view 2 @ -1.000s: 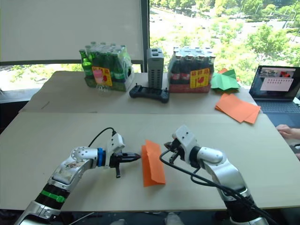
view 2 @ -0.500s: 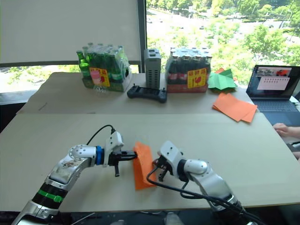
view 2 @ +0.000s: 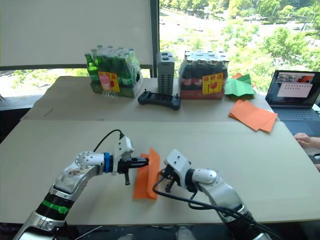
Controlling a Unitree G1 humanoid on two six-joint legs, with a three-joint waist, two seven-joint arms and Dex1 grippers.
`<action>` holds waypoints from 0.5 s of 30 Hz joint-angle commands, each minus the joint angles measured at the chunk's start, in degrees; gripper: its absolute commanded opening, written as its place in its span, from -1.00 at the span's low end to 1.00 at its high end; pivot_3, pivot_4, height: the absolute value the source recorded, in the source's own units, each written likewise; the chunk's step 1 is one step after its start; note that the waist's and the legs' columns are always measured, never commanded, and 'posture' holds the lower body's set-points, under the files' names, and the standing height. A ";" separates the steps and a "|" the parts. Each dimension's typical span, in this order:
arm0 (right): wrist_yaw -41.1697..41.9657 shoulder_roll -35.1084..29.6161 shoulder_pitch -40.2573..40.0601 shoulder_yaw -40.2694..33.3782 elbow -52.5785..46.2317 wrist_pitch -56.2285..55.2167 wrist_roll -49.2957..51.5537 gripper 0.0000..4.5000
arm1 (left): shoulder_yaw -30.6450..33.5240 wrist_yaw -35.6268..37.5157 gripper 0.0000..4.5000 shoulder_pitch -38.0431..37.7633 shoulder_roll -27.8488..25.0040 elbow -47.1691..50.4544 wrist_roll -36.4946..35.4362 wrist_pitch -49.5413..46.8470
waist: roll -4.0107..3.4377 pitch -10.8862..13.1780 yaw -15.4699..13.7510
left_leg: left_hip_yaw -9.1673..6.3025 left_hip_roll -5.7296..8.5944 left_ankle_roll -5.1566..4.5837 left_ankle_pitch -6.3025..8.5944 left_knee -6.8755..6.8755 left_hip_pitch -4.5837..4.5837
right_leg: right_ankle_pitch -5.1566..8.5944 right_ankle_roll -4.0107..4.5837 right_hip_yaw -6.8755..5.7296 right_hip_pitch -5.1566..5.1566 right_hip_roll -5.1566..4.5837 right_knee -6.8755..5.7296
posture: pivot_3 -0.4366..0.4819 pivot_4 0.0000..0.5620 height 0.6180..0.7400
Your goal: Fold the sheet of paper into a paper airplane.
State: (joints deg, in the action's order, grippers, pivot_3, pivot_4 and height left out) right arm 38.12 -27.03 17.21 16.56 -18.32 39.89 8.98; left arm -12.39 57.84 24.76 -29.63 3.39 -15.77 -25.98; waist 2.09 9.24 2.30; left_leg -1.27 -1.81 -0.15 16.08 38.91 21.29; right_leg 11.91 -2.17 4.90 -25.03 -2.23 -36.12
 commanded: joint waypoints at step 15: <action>-1.77 0.50 5.33 -11.80 -5.88 3.90 9.13 -0.97 | -4.89 4.29 -1.00 3.52 3.01 -1.52 1.78 3.68 | 0.00 0.00 0.11 | -0.03 -0.01 0.00 0.00 0.01 0.02 | 0.00 0.01 0.00 0.00 0.02 -0.03 | -0.05 -0.47 0.88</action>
State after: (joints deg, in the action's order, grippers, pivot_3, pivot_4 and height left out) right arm 36.98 -26.81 21.40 5.73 -21.26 43.18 17.03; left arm -17.14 61.14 27.16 -26.55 0.14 -13.61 -23.67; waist 2.09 9.24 2.41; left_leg -1.29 -1.82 -0.15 16.08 38.92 21.31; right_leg 11.91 -2.16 4.90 -25.04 -2.21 -36.16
